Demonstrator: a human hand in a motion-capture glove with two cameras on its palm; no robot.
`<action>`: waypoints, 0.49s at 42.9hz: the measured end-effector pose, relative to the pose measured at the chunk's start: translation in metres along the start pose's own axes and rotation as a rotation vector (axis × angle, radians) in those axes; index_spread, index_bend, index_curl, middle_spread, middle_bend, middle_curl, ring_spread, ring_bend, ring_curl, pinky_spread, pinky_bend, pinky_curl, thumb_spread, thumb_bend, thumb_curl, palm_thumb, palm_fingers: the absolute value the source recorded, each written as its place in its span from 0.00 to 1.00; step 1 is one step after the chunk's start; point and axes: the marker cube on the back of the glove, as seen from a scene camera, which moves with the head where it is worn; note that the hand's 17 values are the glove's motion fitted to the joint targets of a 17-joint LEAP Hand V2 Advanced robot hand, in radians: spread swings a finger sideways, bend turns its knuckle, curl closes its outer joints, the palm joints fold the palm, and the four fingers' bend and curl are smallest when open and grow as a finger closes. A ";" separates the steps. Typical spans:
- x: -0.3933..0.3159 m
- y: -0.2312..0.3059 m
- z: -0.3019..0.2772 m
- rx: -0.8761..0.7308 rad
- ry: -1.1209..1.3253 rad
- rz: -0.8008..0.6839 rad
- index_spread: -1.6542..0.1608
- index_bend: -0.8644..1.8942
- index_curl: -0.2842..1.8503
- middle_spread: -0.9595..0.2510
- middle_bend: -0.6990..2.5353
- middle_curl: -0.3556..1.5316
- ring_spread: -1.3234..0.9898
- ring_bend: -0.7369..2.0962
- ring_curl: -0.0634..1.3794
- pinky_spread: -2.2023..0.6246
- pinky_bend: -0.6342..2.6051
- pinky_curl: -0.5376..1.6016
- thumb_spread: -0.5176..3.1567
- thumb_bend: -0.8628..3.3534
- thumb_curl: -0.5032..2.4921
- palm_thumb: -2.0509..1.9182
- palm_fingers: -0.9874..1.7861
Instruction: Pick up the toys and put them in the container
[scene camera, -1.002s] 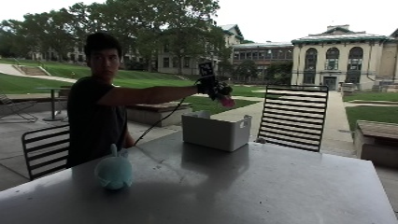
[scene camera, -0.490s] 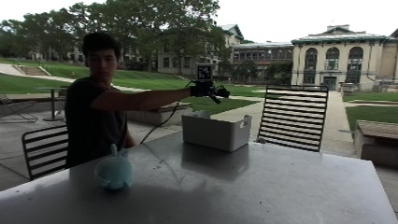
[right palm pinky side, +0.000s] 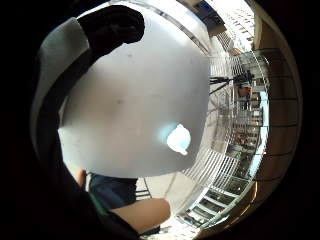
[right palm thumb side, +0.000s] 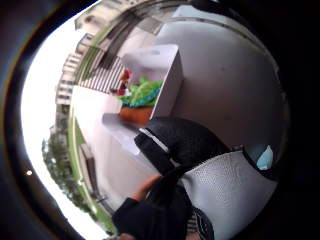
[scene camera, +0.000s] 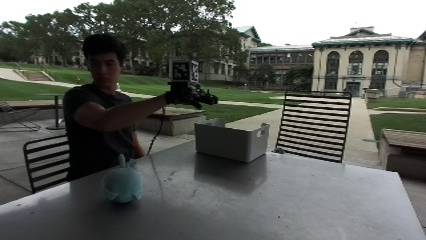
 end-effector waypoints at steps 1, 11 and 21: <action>0.010 0.004 0.001 0.003 0.005 0.011 0.73 0.32 0.27 0.79 0.28 0.38 0.54 0.49 0.23 0.77 0.77 0.49 0.43 0.19 0.28 0.50 0.37; 0.130 0.059 0.031 0.038 0.051 0.156 0.73 0.34 0.23 0.78 0.27 0.38 0.54 0.46 0.22 0.77 0.76 0.48 0.43 0.19 0.27 0.50 0.39; 0.199 0.107 0.080 -0.003 0.031 0.213 0.72 0.35 0.22 0.76 0.27 0.37 0.53 0.44 0.21 0.77 0.75 0.47 0.43 0.19 0.26 0.50 0.41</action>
